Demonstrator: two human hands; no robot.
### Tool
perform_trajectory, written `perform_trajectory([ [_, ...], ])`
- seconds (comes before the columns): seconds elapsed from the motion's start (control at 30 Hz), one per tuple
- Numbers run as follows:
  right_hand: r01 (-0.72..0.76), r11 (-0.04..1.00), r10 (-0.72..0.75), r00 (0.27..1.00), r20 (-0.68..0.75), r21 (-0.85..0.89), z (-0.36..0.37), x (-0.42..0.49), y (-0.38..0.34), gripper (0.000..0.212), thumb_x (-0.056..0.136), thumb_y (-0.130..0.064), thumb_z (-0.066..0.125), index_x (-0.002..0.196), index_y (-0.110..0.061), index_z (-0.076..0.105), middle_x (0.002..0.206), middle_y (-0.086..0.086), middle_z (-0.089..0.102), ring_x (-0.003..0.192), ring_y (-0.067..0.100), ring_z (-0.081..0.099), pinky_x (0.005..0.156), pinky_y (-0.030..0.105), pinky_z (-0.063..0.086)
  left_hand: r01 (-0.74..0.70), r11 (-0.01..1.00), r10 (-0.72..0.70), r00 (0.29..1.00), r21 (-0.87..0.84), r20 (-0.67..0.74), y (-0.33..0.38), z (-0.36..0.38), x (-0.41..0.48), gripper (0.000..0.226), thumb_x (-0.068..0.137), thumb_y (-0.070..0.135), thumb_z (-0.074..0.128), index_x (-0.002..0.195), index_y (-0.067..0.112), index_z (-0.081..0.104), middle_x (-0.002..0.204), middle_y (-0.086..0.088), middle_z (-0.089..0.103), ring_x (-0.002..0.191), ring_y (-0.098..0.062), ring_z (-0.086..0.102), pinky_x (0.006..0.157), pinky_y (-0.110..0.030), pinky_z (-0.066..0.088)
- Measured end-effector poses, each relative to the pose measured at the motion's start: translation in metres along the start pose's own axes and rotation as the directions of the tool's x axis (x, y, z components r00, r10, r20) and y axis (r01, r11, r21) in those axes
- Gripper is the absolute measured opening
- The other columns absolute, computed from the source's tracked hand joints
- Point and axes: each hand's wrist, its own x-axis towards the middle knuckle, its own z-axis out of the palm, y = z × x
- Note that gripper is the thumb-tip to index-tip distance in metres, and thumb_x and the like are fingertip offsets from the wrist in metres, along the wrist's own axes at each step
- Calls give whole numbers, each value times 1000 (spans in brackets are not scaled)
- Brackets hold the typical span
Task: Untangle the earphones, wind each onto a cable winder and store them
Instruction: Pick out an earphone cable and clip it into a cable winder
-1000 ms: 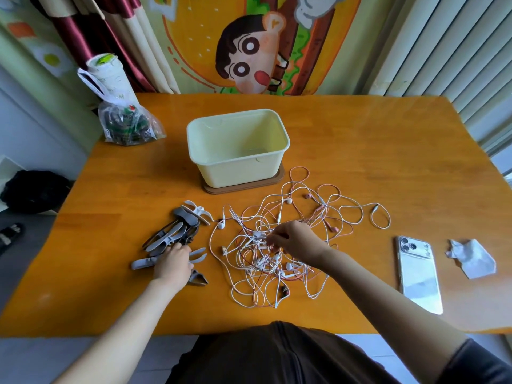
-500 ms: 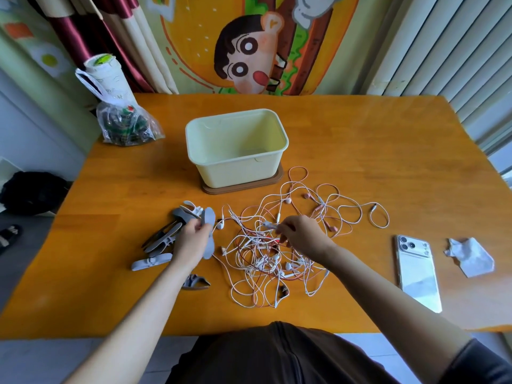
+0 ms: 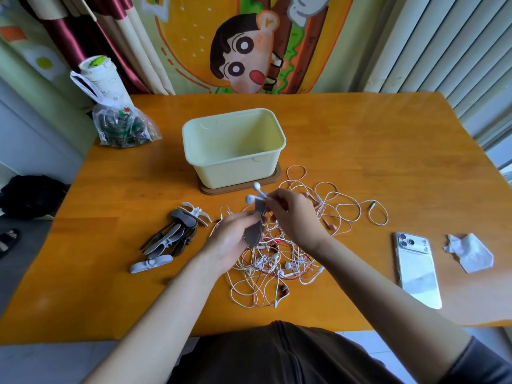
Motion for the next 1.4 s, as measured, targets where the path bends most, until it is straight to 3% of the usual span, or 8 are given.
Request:
perform_trajectory([
  [0.23, 69, 996, -70, 997, -23, -49, -3, -7, -3, 15, 94, -14, 56, 97, -7, 69, 75, -3, 62, 62, 1, 55, 57, 9, 44, -57, 998, 59, 996, 25, -70, -1, 11, -6, 12, 94, 15, 55, 98, 11, 66, 88, -5, 67, 79, -19, 63, 71, -29, 53],
  [0.43, 51, 997, -54, 997, -57, -65, -11, -6, -1, 17, 93, -15, 56, 99, -6, 69, 78, -2, 63, 63, 1, 57, 59, 7, 45, -72, 990, 69, 997, -124, -29, 6, 15, -9, 14, 95, 7, 53, 100, 8, 67, 93, -8, 66, 79, -15, 64, 70, -23, 57],
  [0.7, 60, 998, -63, 989, -131, -30, -18, -3, -8, 12, 91, -15, 60, 93, -10, 70, 71, -6, 64, 61, 2, 59, 58, 10, 44, -67, 995, 63, 996, -70, -63, 11, 16, -11, 11, 93, 12, 57, 97, 10, 68, 92, -7, 67, 76, -18, 64, 67, -27, 56],
  [0.87, 81, 996, -83, 986, -145, -25, -15, -6, -12, 9, 90, -14, 61, 91, -11, 70, 72, -8, 63, 64, 3, 61, 61, 11, 46, -74, 981, 68, 997, -178, -36, 13, 20, -11, 15, 91, 0, 55, 100, 3, 67, 99, -12, 68, 82, -19, 67, 73, -24, 58],
  [1.0, 97, 995, -99, 981, -165, -22, -15, -11, -11, 5, 87, -11, 65, 91, -12, 68, 73, -15, 57, 64, -10, 56, 59, 4, 40, -120, 982, 115, 992, -148, -42, 15, 23, -13, 17, 92, -1, 53, 99, 5, 68, 100, -9, 70, 86, -16, 68, 74, -22, 57],
  [1.17, 100, 995, -101, 982, -161, -15, -17, -11, -11, 4, 86, -13, 67, 89, -12, 67, 74, -12, 60, 66, -3, 58, 60, 7, 45, -126, 976, 116, 991, -179, -61, 16, 26, -15, 14, 94, 8, 55, 97, 9, 68, 99, -8, 70, 90, -17, 66, 77, -24, 57],
  [1.4, 130, 991, -132, 981, -144, -22, -16, -15, -11, 3, 84, -13, 69, 86, -13, 67, 73, -7, 63, 68, 6, 61, 64, 16, 50, -108, 963, 69, 984, -246, -163, 20, 27, -13, 12, 93, 10, 58, 90, 8, 69, 90, -11, 70, 82, -18, 66, 76, -27, 56],
])
